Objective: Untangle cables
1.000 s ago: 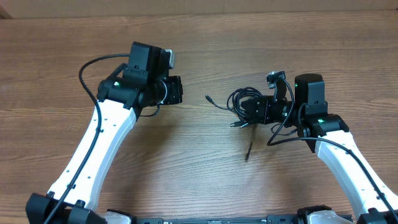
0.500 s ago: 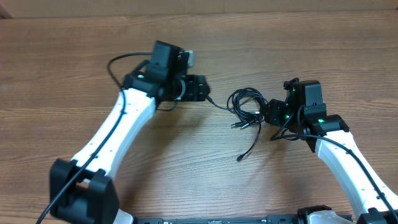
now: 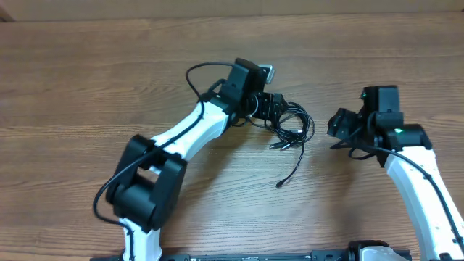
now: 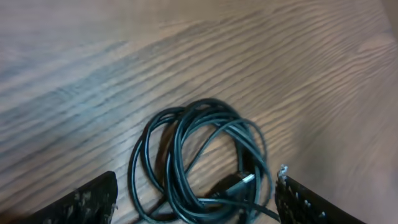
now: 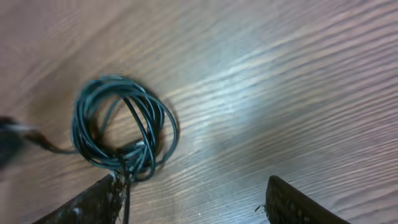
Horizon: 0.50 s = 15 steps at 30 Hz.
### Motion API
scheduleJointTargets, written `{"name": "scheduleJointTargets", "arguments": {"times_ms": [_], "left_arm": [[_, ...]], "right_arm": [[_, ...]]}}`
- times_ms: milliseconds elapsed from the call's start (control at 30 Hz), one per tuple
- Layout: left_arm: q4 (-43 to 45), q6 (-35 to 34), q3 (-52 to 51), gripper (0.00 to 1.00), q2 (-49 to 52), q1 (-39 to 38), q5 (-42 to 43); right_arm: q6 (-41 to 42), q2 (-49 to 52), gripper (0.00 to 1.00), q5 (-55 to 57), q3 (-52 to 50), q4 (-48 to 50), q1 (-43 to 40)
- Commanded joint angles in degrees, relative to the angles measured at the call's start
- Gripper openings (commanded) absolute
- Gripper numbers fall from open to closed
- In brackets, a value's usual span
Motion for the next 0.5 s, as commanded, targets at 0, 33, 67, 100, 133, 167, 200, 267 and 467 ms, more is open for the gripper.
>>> {"name": "scheduleJointTargets", "arguments": {"times_ms": [0, 33, 67, 100, 133, 167, 200, 267, 467], "left_arm": [[1.29, 0.04, 0.81, 0.78, 3.61, -0.72, -1.66], [1.62, 0.04, 0.81, 0.78, 4.46, -0.96, -1.79], [1.81, 0.04, 0.81, 0.77, 5.22, -1.20, -1.90], [2.08, 0.07, 0.81, 0.77, 5.88, -1.36, -1.95], [2.23, 0.04, 0.81, 0.75, 6.58, -1.57, -1.95], [2.21, 0.04, 0.81, 0.74, 6.99, -1.84, -1.90], [2.21, 0.04, 0.81, 0.72, 7.52, -2.08, -1.84], [1.97, 0.07, 0.81, 0.68, 8.00, -2.82, -1.86], [0.96, 0.07, 0.81, 0.52, 8.26, -5.66, -3.19]], "right_arm": [[0.24, -1.40, 0.73, -0.37, 2.08, -1.03, -1.51], [0.24, -1.40, 0.73, -1.20, 2.08, -1.11, -1.81], [0.22, -1.40, 0.73, -1.88, 2.08, -1.14, -2.01], [0.24, -1.40, 0.73, -2.58, 2.08, -1.16, -2.16], [0.24, -1.40, 0.73, -2.93, 2.08, -1.14, -2.23], [0.22, -1.40, 0.73, -3.15, 2.08, -1.09, -2.23], [0.22, -1.40, 0.73, -3.26, 2.08, -1.09, -2.23], [0.22, -1.40, 0.73, -3.23, 2.08, -1.11, -2.23], [0.22, -1.40, 0.73, -3.23, 2.08, -1.20, -2.23]]}}
